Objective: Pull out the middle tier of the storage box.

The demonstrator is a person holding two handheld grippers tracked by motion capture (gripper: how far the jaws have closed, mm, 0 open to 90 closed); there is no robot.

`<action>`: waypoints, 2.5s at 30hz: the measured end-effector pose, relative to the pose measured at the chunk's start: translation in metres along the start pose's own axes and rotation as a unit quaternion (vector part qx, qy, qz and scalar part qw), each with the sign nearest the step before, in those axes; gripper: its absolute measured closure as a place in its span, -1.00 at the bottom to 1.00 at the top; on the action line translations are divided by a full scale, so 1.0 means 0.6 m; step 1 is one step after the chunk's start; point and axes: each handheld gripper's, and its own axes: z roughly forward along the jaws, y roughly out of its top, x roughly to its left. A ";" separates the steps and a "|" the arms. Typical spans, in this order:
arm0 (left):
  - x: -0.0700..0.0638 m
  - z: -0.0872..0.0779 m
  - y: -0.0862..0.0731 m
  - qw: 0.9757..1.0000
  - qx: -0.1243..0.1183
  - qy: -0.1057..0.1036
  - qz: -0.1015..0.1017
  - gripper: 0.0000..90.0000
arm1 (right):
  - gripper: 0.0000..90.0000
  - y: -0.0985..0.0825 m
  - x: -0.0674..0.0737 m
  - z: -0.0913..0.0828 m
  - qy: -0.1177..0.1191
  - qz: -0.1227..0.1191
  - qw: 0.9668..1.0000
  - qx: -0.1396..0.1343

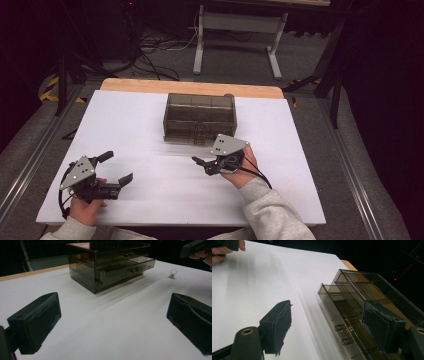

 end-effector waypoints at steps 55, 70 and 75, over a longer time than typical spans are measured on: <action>0.000 0.004 -0.003 1.000 0.002 -0.001 -0.002 -0.99 | -0.18 0.011 -0.098 0.060 0.083 -0.001 0.977 0.197; -0.001 0.004 -0.003 1.000 0.001 -0.002 -0.004 -0.99 | 0.00 0.004 -0.098 0.092 0.083 -0.019 0.971 0.225; 0.000 0.003 -0.003 1.000 0.001 -0.002 -0.004 -0.99 | 0.05 0.000 -0.097 0.101 0.083 -0.027 0.967 0.238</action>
